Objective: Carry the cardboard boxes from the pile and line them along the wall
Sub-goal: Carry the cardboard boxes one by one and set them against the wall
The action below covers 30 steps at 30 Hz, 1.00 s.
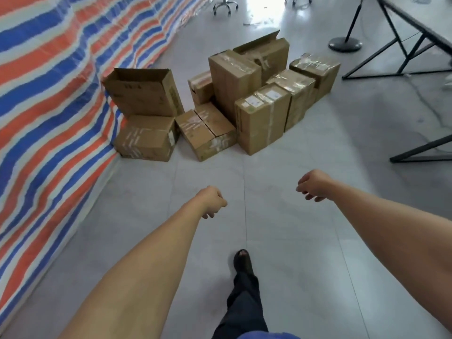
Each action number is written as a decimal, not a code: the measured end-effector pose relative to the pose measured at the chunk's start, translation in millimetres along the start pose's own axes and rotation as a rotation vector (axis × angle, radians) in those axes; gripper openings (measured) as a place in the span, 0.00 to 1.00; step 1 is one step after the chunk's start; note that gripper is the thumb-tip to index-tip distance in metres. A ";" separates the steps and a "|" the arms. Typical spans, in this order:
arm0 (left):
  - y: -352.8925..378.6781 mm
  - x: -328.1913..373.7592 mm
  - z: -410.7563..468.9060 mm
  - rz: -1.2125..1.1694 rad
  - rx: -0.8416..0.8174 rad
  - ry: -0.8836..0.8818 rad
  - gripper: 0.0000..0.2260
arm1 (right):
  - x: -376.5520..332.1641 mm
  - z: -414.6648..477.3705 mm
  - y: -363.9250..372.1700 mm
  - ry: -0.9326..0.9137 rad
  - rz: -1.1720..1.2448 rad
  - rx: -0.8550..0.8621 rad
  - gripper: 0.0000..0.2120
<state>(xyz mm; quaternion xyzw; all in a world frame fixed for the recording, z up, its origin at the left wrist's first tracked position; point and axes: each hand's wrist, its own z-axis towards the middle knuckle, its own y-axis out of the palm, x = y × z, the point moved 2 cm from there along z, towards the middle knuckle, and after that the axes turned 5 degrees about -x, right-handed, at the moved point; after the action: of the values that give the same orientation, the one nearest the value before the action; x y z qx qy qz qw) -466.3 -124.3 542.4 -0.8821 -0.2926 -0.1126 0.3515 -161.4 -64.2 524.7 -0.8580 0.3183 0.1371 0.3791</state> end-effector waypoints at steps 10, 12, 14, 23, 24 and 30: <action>-153.6 168.6 195.4 0.000 -0.040 0.068 0.08 | -78.0 181.0 -164.0 0.052 0.092 0.071 0.11; -176.0 203.8 229.8 0.000 -0.058 0.078 0.11 | -86.5 216.5 -195.3 0.058 0.110 0.077 0.11; -191.4 232.4 263.7 0.009 -0.076 0.066 0.09 | -86.8 252.3 -223.6 0.086 0.105 0.073 0.11; -243.1 373.4 443.9 -0.061 -0.119 -0.063 0.09 | -118.8 471.2 -381.9 0.155 -0.015 -0.062 0.12; -244.1 378.2 446.7 -0.081 -0.106 -0.050 0.09 | -123.7 479.5 -386.1 0.144 -0.030 -0.068 0.13; -281.1 436.3 522.8 -0.291 -0.053 -0.049 0.10 | -225.9 585.0 -458.0 0.023 -0.218 -0.074 0.12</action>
<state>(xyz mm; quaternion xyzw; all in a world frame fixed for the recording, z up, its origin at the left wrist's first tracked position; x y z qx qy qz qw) -286.9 588.5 494.3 -0.8418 -0.4228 -0.1486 0.3010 -31.8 700.9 495.6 -0.9025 0.2220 0.0972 0.3561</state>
